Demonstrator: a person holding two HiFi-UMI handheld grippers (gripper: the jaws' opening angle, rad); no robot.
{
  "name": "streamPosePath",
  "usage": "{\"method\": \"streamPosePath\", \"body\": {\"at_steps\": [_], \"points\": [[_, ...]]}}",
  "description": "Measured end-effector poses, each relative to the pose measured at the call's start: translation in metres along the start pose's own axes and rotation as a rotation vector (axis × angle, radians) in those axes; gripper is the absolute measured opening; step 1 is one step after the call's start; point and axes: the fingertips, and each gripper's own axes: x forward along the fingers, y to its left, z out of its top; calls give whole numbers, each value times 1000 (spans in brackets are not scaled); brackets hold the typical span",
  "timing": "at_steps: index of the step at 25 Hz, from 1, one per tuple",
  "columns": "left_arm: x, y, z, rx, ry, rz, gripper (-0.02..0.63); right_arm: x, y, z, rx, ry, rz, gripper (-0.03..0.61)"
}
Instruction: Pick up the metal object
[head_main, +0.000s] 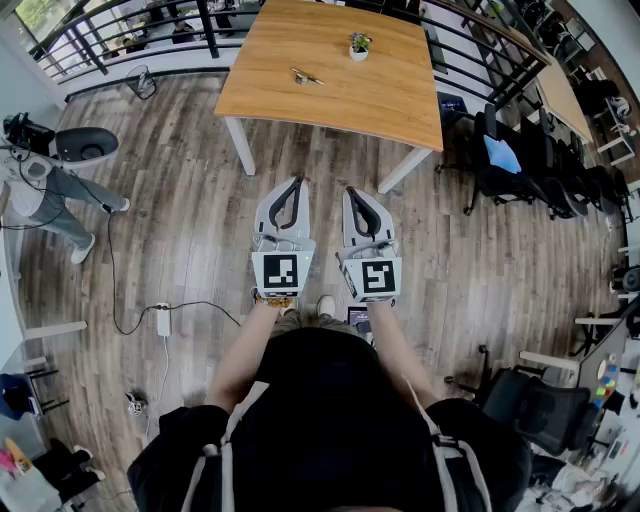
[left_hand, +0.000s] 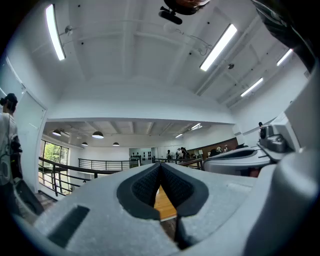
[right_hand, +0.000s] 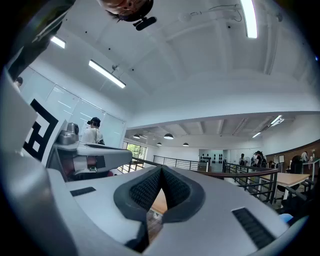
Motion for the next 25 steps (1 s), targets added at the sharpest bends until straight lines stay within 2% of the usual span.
{"method": "streamPosePath", "body": {"at_steps": [4,12,17,25], "points": [[-6,25,-7,-29,-1,-9,11,20,29,3,18,-17,42,-2],[1,64,-26,-58,4,-49,9,61,62,-1,3,11,41,0],[23,74,-39,-68,22,-70,9,82,54,-7,9,25,33,0],[89,88,-64,-60,52,-81,11,136,11,-32,36,43,19,0]]}}
